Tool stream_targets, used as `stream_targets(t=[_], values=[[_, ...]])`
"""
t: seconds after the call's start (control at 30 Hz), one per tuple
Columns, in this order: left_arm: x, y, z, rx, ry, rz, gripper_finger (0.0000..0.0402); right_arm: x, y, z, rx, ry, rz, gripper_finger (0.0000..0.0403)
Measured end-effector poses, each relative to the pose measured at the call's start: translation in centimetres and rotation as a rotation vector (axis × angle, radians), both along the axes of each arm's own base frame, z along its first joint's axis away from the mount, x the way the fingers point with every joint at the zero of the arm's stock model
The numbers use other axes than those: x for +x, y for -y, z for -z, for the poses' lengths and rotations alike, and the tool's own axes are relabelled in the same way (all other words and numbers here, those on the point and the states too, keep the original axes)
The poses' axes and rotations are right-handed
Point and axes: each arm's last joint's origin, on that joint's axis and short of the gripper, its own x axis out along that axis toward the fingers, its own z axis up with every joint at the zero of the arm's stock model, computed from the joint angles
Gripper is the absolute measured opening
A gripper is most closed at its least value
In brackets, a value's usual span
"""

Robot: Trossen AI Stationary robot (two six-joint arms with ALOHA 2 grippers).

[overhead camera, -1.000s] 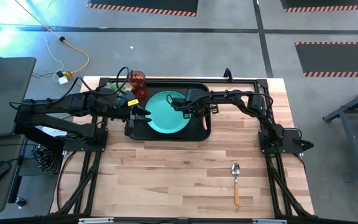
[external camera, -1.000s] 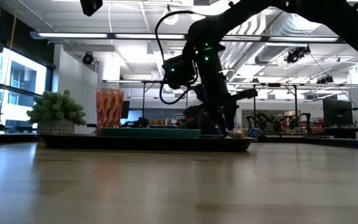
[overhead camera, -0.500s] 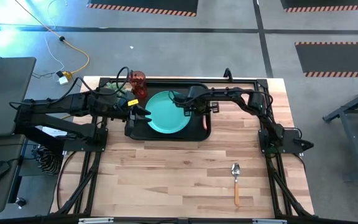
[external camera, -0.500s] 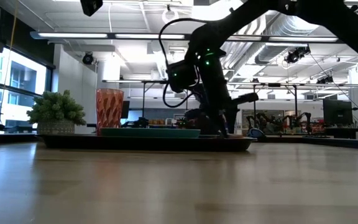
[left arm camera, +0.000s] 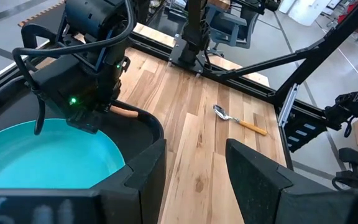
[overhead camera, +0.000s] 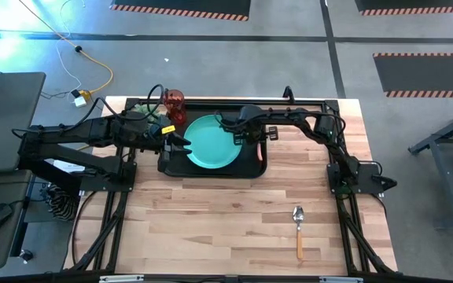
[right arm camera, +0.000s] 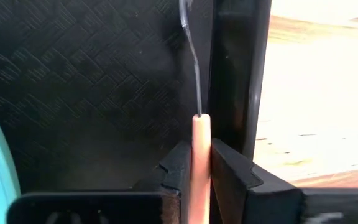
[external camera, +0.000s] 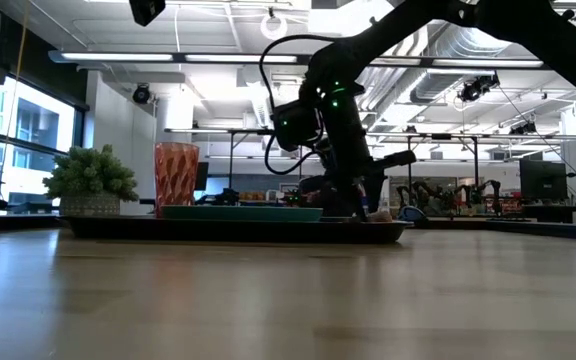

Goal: Pick and place plate/cup/fork/spoon on tray
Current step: Put the orange fork to the right of the blue plate on the black tray

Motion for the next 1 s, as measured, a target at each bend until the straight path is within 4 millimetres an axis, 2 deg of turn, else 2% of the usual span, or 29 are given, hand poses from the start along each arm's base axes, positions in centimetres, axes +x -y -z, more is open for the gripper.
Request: stream_targets(t=[0.33, 1.0], values=[[0.01, 0.01, 0.00, 0.000, 0.000, 0.000, 0.0156, -0.02, 0.19, 0.00, 0.004, 0.007, 0.007, 0.0086], [0.00, 0.00, 0.00, 0.000, 0.000, 0.000, 0.0156, 0.12, 0.56, -0.06, 0.027, 0.030, -0.058, 0.0087]])
